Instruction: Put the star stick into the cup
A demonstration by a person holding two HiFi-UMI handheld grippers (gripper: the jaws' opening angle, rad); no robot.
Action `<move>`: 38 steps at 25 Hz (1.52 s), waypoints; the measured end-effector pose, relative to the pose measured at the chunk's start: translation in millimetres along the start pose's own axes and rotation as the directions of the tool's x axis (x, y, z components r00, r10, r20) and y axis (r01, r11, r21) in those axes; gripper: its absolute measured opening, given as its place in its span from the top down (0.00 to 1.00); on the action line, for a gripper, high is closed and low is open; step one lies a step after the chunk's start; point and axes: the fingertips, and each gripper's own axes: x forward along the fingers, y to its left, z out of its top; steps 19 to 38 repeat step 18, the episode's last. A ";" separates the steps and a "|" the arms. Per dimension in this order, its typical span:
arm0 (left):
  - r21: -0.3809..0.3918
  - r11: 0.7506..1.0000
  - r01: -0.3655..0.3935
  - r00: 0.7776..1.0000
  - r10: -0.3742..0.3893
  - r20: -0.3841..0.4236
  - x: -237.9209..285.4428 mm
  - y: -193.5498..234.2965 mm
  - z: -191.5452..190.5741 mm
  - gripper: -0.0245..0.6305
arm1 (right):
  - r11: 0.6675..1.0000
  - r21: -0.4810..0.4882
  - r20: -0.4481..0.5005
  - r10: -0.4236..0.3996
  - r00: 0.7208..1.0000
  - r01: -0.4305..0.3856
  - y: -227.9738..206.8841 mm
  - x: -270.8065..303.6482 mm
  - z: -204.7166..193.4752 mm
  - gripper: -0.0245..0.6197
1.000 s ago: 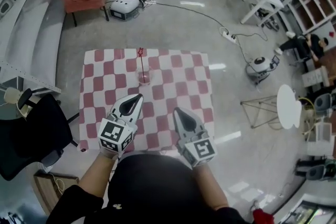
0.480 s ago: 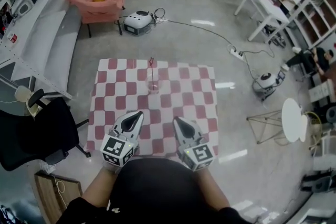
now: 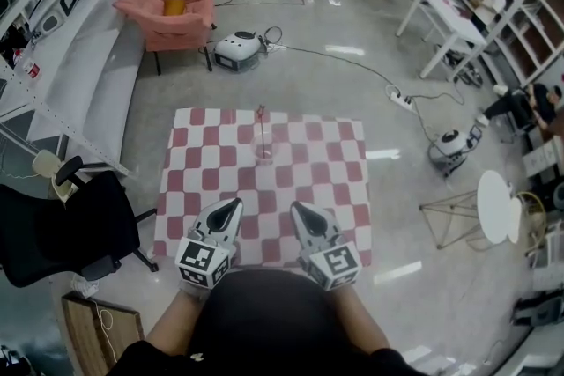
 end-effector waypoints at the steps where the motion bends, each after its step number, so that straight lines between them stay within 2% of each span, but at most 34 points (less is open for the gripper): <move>1: 0.001 1.000 -0.001 1.000 0.001 0.002 -0.9 -0.1 0.2 0.90 | 1.000 0.002 0.001 -0.001 1.000 0.001 0.7 -0.3 0.2 0.94; 38: 0.001 1.000 -0.021 1.000 0.021 -0.005 -2.8 2.9 -1.3 0.90 | 1.000 -0.002 0.004 -0.004 1.000 0.004 2.1 -1.9 -0.3 0.94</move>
